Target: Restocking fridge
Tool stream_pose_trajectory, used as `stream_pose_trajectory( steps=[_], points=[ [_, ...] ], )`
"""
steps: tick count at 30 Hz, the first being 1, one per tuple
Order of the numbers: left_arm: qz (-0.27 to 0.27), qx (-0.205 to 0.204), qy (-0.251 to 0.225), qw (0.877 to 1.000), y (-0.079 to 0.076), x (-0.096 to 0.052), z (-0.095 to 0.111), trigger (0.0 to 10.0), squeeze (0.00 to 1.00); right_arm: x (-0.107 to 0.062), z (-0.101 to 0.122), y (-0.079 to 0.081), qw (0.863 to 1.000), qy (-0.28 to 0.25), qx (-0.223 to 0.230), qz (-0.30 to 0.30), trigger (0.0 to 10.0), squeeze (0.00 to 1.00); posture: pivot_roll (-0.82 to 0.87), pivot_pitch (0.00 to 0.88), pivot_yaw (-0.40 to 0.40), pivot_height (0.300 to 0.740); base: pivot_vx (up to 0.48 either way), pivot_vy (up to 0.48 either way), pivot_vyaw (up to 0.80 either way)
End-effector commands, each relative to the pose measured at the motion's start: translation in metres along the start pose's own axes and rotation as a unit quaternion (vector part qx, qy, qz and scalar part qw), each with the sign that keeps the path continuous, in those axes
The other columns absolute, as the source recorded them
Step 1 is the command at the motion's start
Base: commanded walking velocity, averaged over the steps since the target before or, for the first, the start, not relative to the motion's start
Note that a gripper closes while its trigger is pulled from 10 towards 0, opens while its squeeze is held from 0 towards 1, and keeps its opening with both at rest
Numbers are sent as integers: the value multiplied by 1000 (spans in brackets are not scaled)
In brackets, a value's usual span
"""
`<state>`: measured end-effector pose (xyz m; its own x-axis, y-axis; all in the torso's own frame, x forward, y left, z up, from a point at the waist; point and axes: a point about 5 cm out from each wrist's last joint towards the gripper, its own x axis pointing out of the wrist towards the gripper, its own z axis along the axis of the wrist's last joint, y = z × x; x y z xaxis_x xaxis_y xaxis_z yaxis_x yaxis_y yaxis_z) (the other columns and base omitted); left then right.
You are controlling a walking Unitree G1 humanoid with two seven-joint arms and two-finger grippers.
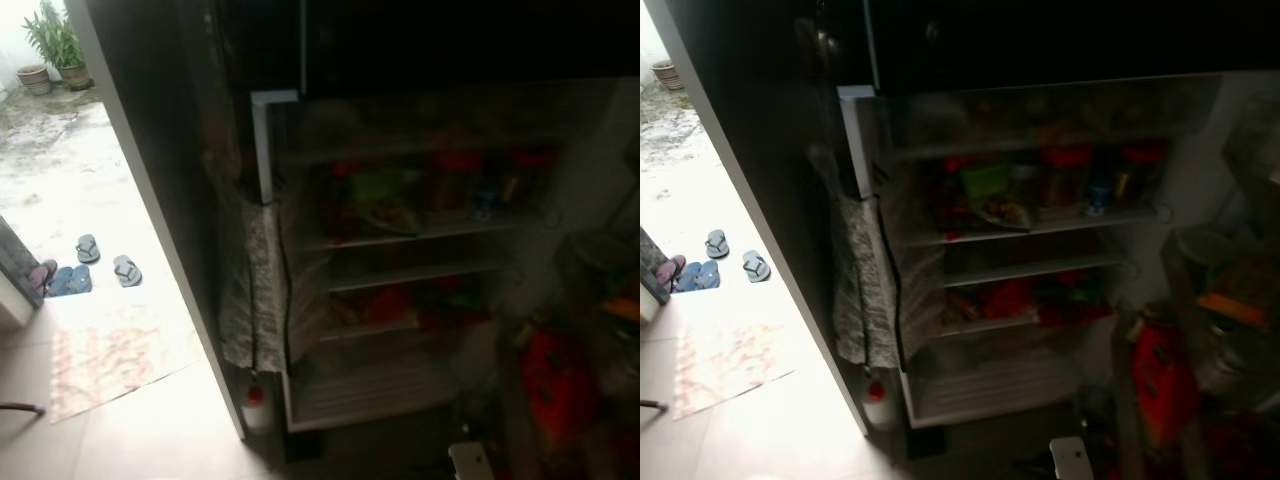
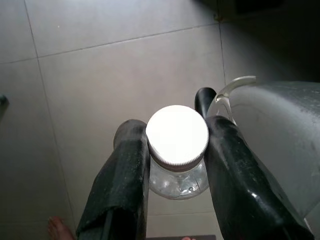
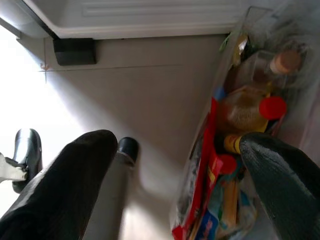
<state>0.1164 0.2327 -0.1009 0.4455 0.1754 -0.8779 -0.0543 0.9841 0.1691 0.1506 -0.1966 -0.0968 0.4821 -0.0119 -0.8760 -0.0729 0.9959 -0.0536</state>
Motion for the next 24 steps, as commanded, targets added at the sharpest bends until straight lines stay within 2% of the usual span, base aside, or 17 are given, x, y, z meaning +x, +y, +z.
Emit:
stream_pose_trajectory(
  steps=[1, 13, 24],
  points=[
    [0, 4, 4, 1000, -1, 0, -2, 10000, 0, 1, 1, 3, 1000, -1, -5, 0, 10000, 0, 39, 0, -9, 740, 0, 0, 0],
    [-9, -1, 1, 1000, -9, 2, 7, 10000, 0, 0, -1, 3, 1000, 2, -6, 0, 10000, 0, 39, 0, -10, 740, 0, 0, 0],
    [-6, -3, 9, 1000, 2, 0, -2, 10000, 0, 0, 0, 4, 1000, 1, -7, 3, 10000, 0, 39, 0, -9, 740, 0, 0, 0]
  ],
)
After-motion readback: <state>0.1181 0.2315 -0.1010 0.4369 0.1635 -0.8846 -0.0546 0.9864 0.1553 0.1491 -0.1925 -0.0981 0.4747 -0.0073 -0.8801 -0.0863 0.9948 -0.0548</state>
